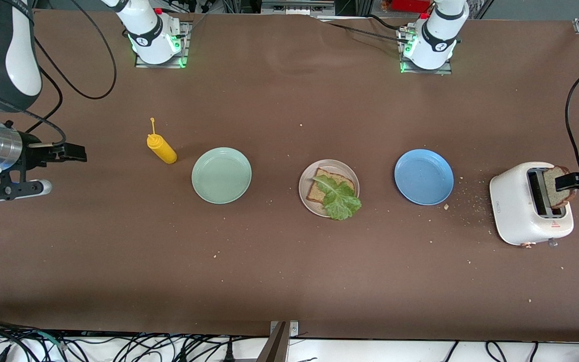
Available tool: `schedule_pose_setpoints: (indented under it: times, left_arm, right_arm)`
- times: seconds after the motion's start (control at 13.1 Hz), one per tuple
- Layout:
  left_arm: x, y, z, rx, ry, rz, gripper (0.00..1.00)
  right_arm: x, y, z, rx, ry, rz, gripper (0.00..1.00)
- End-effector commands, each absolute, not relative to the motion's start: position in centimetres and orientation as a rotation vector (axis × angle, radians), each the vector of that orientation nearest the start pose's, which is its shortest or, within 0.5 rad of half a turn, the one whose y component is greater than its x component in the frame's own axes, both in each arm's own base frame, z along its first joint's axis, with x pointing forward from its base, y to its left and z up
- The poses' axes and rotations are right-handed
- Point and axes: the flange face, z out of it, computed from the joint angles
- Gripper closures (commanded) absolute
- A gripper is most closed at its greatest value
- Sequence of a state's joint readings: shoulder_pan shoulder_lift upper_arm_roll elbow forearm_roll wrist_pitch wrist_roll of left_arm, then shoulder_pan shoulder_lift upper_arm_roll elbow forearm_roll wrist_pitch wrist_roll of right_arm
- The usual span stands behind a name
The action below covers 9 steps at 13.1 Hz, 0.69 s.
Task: Make sandwich in beige plate with both arms
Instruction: 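Grasp the toaster bread slice and lift it with the left gripper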
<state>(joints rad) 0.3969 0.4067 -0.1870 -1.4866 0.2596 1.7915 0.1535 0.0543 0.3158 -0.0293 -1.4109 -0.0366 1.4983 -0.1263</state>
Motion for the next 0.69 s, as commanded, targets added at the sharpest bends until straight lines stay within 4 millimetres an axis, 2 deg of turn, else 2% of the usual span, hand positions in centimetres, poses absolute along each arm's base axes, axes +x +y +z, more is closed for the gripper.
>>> schedule_pose_setpoints:
  times: [0.0, 0.15, 0.23, 0.3, 0.38, 0.46, 0.53, 0.61]
  left_arm:
    - [64.2, 19.8, 41.3, -2.969, 0.03, 0.238, 0.0]
    - [63.6, 22.3, 38.9, -2.996, 0.018, 0.292, 0.01]
    - [63.6, 22.3, 38.3, -3.0, 0.02, 0.302, 0.05]
    - [63.4, 22.7, 37.9, -3.003, 0.009, 0.316, 0.32]
    - [63.1, 22.8, 37.0, -3.007, 0.008, 0.342, 0.7]
    - [63.1, 22.7, 37.0, -3.007, -0.001, 0.344, 0.9]
    - [63.1, 22.8, 37.0, -3.006, -0.006, 0.344, 1.0]
    - [63.0, 23.0, 37.0, -3.007, 0.001, 0.347, 1.0]
  right_arm:
    - [59.7, 0.7, 50.6, -3.179, -0.219, 0.328, 0.0]
    - [60.0, 0.7, 50.4, -3.178, -0.218, 0.246, 0.0]
    - [60.5, 0.5, 49.6, -3.174, -0.207, 0.262, 0.0]
    - [60.6, 0.6, 49.6, -3.157, -0.197, 0.261, 0.0]
    - [60.6, 0.6, 49.6, -3.154, -0.191, 0.258, 0.0]
    - [60.6, 0.7, 49.7, -3.162, -0.188, 0.26, 0.0]
    - [60.6, 0.7, 49.7, -3.164, -0.189, 0.262, 0.0]
    - [60.6, 0.3, 49.4, -3.162, -0.174, 0.274, 0.0]
